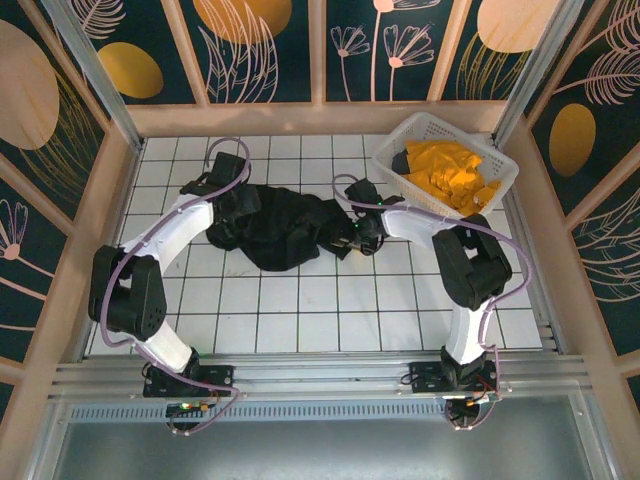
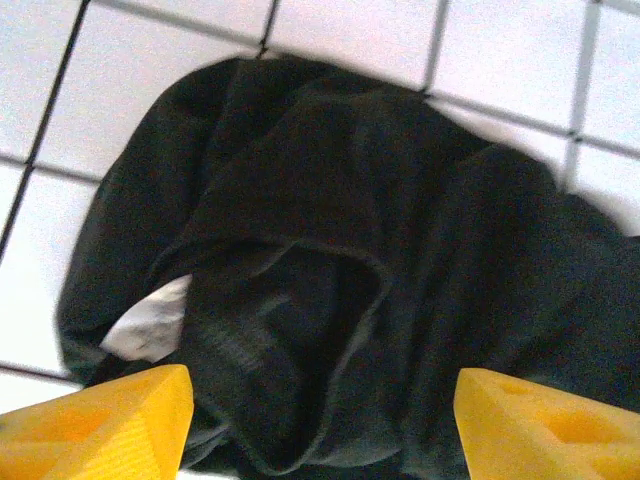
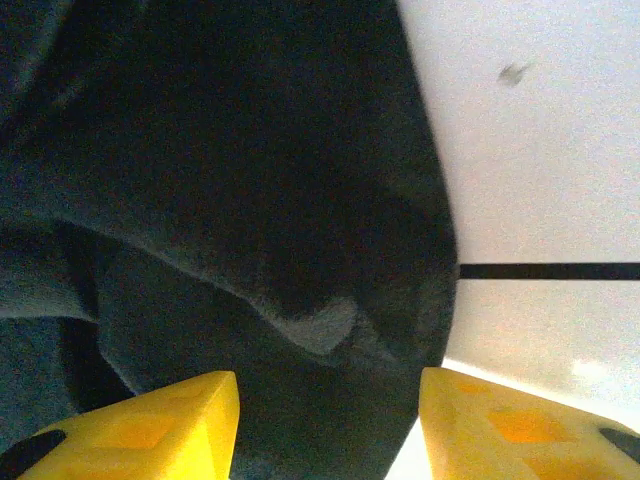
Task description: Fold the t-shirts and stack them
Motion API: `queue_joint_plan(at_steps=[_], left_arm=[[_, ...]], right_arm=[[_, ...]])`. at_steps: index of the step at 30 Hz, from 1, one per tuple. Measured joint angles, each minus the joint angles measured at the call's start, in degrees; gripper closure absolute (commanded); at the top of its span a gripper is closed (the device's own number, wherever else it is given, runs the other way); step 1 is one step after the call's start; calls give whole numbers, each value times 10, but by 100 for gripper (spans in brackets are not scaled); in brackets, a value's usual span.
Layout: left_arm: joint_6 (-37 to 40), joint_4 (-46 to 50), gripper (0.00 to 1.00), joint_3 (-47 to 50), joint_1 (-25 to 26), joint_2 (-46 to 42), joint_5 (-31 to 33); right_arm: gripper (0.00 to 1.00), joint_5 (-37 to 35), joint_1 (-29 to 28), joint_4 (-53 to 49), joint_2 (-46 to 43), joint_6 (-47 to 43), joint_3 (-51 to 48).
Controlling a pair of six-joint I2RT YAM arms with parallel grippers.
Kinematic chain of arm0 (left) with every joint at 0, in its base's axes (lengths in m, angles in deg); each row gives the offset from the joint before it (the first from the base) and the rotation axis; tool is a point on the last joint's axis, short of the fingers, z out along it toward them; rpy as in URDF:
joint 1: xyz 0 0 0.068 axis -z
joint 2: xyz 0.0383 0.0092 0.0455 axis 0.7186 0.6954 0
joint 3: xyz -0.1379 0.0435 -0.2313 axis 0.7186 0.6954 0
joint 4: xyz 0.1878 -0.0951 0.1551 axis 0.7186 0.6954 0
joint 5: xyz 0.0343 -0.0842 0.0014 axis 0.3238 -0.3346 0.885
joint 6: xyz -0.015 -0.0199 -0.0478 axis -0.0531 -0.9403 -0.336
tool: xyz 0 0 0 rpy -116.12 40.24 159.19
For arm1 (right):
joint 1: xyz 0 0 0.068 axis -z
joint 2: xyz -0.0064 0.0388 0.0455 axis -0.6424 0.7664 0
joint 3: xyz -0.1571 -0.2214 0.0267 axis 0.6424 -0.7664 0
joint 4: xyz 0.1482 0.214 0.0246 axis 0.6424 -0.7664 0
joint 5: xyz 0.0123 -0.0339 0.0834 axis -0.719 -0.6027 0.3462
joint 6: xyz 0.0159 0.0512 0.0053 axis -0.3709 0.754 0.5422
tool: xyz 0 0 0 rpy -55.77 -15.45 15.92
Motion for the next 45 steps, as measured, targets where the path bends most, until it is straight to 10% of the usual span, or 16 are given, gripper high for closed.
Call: queue_joint_plan(at_steps=[14,19,23,26,45], left_arm=[[-5,9,34,31,5,68,-52],[-13,6,69,24,5,90,-65],[-29,6,99,-3,5,92,-66],[-42,9,100,-31,5,91,-61],[-126,50,100,-182,-29,-69,24]], right_arm=[[48,0,0,-20,27,-8,17],[49,0,3,-24,33,1,24],[68,-1,5,-35,40,13,31],[100,0,17,-41,51,24,40],[100,-139,68,-7,-67,-30,184]])
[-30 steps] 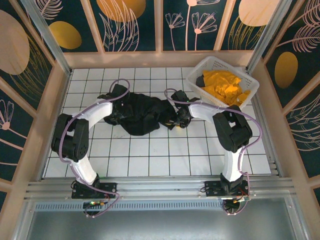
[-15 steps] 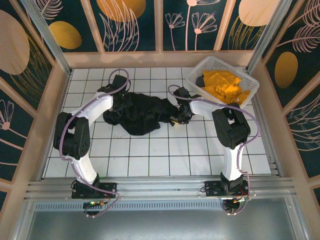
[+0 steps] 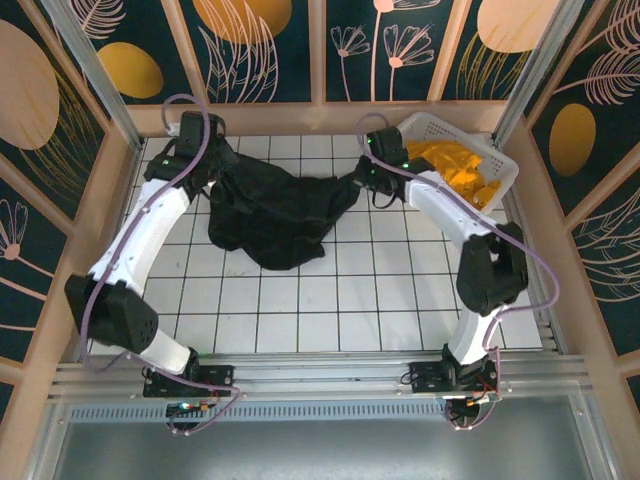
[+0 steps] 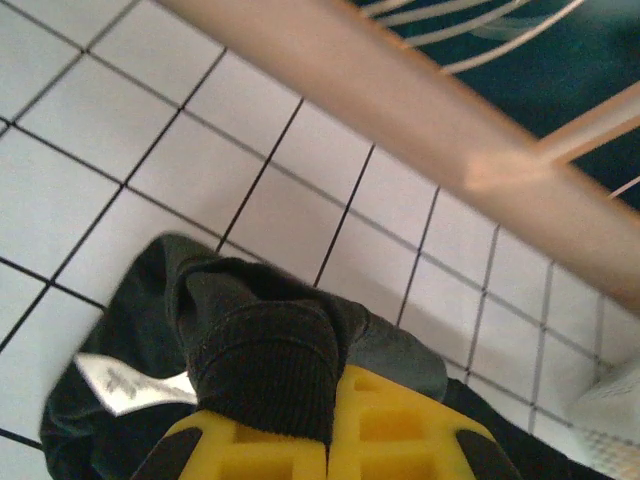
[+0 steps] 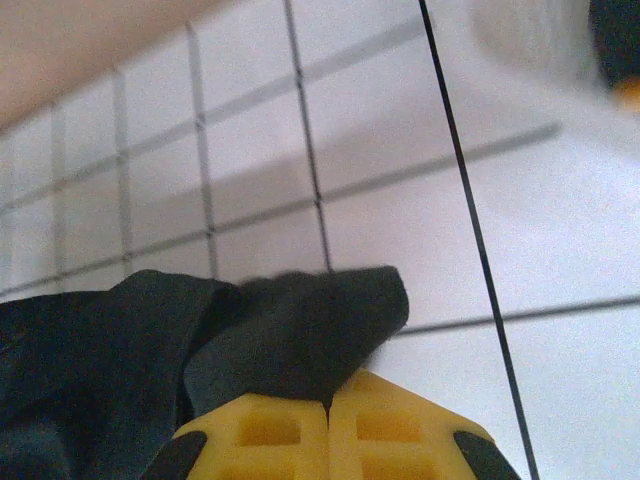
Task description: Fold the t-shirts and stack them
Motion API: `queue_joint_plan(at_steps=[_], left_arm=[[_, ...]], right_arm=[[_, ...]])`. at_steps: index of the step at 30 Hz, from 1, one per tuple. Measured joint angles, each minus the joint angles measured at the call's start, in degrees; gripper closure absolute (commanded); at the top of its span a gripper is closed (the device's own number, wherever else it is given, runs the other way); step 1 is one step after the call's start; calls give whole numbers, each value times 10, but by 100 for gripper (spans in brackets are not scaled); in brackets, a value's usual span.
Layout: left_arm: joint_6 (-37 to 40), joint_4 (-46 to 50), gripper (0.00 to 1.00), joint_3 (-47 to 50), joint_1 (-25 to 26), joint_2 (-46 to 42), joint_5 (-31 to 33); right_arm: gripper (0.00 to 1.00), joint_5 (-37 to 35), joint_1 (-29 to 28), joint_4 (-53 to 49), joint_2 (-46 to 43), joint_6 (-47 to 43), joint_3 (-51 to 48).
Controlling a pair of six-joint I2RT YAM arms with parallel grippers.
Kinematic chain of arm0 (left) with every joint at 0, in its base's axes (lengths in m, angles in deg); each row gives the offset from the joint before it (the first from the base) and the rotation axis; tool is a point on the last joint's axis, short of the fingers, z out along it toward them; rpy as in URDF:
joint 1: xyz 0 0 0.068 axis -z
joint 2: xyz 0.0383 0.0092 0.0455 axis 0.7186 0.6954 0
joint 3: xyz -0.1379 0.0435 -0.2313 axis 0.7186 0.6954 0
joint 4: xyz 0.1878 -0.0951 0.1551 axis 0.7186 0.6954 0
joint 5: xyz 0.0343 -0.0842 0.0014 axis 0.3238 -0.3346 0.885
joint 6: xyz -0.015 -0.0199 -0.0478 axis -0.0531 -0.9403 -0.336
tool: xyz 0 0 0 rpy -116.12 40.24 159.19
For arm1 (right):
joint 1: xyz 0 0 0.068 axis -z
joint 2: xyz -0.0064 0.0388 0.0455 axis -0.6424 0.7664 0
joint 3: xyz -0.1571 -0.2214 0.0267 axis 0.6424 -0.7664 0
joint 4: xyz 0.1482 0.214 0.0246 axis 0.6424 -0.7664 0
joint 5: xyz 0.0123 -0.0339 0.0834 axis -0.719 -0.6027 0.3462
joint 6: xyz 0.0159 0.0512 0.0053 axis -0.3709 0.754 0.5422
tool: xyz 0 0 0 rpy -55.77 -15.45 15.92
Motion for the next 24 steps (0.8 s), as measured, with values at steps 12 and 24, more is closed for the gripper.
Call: queue_joint_plan(at_steps=[12,24], left_arm=[[-11,-40,100,7,-1,-184,33],[-38,-83,100,50,-1,-290,94]], right_arm=[[100,-58,1,48,-211,-89,-4],[100,-95,15,106,-342,-120,-8]])
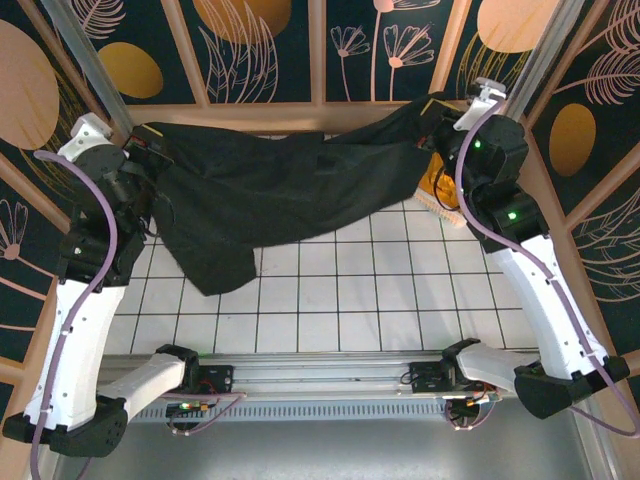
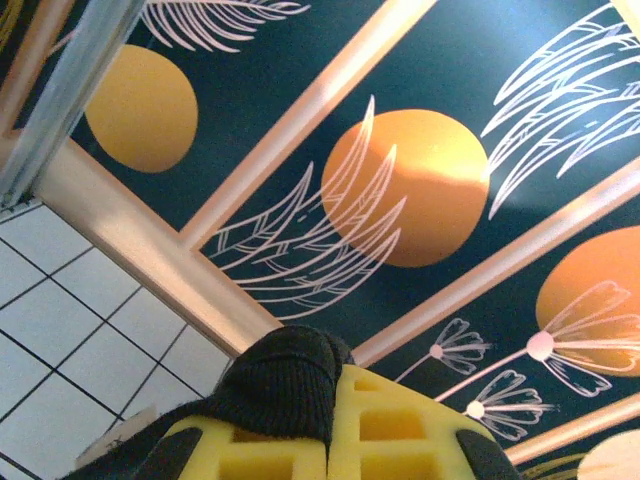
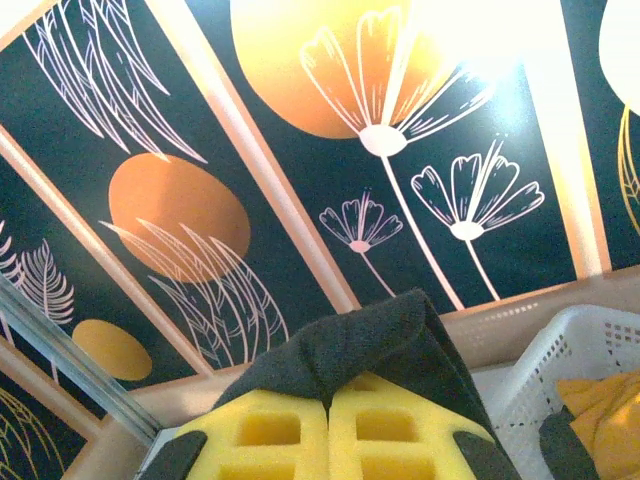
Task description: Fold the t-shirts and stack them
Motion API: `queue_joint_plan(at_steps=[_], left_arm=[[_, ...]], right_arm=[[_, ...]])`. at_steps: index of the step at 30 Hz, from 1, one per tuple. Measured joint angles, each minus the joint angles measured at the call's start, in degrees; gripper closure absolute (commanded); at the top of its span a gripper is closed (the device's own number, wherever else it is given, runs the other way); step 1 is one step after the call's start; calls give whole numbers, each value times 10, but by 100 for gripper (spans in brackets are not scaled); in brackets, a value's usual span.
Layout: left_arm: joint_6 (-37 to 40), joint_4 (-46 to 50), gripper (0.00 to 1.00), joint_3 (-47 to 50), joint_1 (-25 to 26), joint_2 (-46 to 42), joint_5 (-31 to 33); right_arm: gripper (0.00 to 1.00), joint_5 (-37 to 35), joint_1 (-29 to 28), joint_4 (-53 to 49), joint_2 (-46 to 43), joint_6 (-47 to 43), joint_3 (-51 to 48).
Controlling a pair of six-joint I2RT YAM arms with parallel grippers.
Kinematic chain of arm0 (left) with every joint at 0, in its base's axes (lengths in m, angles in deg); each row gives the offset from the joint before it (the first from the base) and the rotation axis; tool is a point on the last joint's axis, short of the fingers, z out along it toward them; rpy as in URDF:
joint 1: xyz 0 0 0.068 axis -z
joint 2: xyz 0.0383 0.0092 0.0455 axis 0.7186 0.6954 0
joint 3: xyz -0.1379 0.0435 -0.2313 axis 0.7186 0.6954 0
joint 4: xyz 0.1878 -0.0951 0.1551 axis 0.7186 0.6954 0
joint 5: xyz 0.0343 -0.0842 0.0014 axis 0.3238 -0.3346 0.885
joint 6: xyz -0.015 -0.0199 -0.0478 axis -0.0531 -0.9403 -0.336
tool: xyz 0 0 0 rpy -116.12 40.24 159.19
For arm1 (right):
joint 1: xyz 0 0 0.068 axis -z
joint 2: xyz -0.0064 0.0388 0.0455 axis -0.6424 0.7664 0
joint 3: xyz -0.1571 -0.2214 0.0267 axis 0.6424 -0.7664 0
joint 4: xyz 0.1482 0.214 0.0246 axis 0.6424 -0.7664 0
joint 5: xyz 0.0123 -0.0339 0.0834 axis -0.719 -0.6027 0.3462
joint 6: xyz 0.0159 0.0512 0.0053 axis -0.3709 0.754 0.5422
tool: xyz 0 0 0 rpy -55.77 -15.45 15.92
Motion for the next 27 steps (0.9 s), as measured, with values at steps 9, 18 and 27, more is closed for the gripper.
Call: queue_joint_plan(at_steps=[9,18,27], left_arm=[[-9,27,100,-70,-51,204,21],[10,14,34,-128,-166,509,-92],[24,9,32,-51,-143,430,-151]], right_arm=[[100,45,53,-1,216,34,95],[50,142,99,-123,595,76,329],[50,131,70,-106,364,92,-24]])
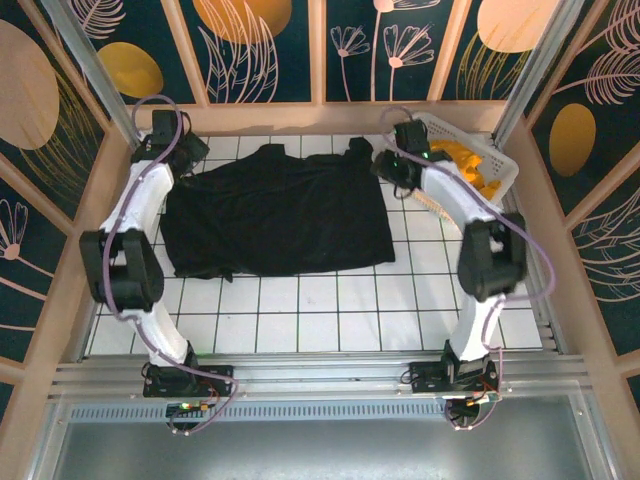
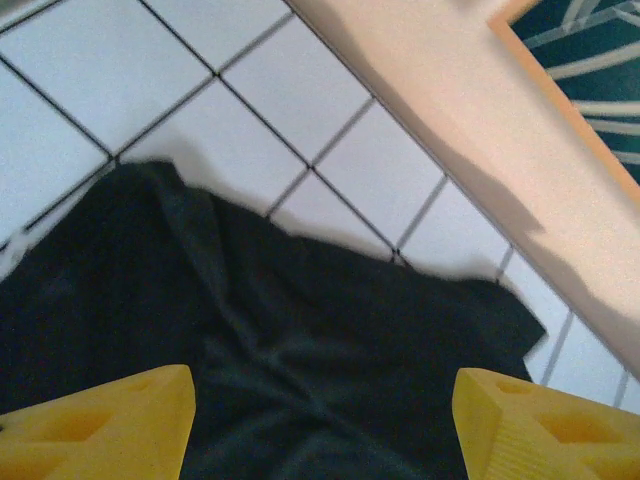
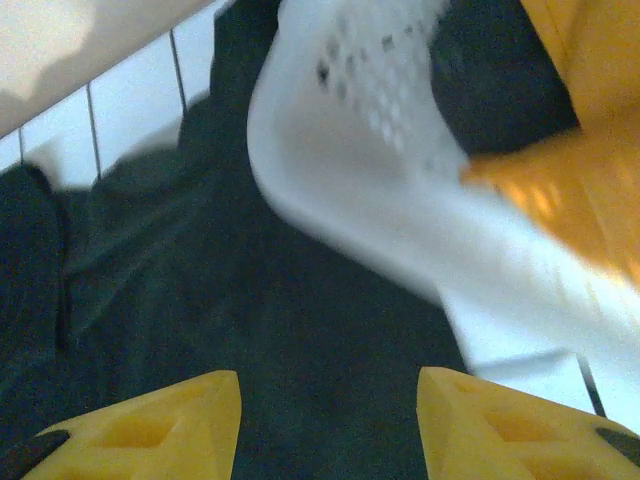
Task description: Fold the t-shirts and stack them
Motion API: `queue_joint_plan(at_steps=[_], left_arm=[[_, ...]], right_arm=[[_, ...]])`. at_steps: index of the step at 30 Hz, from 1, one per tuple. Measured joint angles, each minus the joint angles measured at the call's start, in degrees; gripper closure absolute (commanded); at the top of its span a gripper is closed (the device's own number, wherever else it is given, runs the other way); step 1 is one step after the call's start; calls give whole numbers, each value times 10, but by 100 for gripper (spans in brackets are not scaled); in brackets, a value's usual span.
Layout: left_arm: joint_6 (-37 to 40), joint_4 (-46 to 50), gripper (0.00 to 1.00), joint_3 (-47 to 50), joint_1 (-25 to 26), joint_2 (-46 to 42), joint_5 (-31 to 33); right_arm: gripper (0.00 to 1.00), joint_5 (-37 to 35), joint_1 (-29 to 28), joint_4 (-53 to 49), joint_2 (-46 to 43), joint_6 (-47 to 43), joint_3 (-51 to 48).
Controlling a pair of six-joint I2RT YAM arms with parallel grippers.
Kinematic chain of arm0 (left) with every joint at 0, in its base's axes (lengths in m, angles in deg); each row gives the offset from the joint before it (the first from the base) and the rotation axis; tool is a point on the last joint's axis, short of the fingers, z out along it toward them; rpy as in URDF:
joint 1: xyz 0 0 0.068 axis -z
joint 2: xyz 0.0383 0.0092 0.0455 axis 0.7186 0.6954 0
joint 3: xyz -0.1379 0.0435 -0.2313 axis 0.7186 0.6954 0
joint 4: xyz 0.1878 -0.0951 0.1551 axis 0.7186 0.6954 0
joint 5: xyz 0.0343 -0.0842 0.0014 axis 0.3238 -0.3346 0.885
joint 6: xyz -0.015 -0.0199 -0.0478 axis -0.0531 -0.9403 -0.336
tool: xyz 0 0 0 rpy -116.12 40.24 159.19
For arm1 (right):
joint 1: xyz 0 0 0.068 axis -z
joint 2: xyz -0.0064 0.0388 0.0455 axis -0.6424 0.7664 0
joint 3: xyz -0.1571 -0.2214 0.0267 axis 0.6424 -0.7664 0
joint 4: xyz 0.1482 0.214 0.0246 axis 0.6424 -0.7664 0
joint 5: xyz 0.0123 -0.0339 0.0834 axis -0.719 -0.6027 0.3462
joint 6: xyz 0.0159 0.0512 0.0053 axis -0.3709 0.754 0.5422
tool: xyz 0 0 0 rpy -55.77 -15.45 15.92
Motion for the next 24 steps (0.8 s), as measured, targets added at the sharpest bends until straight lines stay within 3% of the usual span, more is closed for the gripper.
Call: queue_joint_plan(at_steps=[4,7,12,19,24], left_arm=[[-19,-5,33,114,50,-115,-12],[-36,-3,34,192,77,-176,-32],[-41,15,34,262,76,-208,-44],[-41,31,34,280,76,-220,-44],[-41,31,34,280,76,-236,-44]], right_arm=[[49,-11,-38,15,-157,19,-179],[49,-18,-73,11,-203,24,-269],[48,-26,-100,-11,-178,32,-339],[49,-28,-89,-9,-124,36,-343],[59,-27,-74,-17,-82,41,-325]])
